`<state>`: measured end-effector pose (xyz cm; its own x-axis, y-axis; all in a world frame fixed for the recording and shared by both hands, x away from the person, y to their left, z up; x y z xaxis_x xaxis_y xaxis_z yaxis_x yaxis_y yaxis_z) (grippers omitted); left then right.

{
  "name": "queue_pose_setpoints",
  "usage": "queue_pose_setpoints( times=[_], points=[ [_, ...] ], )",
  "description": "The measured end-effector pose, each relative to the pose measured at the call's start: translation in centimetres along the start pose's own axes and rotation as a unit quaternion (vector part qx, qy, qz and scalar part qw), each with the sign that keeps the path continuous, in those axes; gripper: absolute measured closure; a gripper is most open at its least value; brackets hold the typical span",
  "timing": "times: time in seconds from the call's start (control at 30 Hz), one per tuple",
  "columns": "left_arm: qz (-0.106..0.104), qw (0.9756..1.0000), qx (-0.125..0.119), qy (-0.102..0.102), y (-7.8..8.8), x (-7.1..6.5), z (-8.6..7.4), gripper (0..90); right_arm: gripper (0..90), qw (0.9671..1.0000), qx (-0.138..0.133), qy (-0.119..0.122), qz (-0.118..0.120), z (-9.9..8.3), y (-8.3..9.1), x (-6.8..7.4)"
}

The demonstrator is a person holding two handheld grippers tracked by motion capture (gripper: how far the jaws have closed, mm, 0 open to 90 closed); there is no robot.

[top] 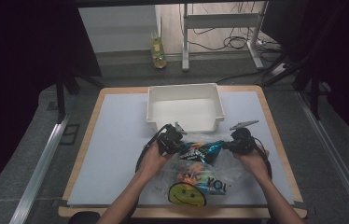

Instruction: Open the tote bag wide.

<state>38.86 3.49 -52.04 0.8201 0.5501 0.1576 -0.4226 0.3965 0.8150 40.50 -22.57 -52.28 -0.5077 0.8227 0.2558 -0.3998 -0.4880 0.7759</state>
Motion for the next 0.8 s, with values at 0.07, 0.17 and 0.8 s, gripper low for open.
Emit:
queue_pose_setpoints(
  times=[0.07,0.17,0.8],
  points=[
    [0.004,0.9999,0.015,-0.002,-0.6,0.4,-0.4,85.9,89.3,1.0,0.006,0.002,0.005,-0.4,-0.5,0.2],
    [0.019,0.9993,0.031,-0.01,-1.2,0.7,-1.0,86.3,89.3,0.9999,0.004,0.001,0.011,-0.7,-0.8,0.4],
    [-0.111,0.9928,0.038,-0.025,2.1,-3.7,-4.0,89.2,89.3,0.9982,0.027,0.04,0.036,-3.5,0.7,2.3]
  ],
)
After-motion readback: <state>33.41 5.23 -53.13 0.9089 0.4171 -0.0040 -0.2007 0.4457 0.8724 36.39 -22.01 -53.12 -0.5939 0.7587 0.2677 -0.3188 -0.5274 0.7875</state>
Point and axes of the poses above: each handheld gripper's, and its own axes: y roughly backward along the jaws, z roughly out of its top, x roughly to its left, the point moved 2 cm from there along -y, roughly forward along the jaws, and after that the axes turned 12 degrees about -y, right-handed, at the moved point
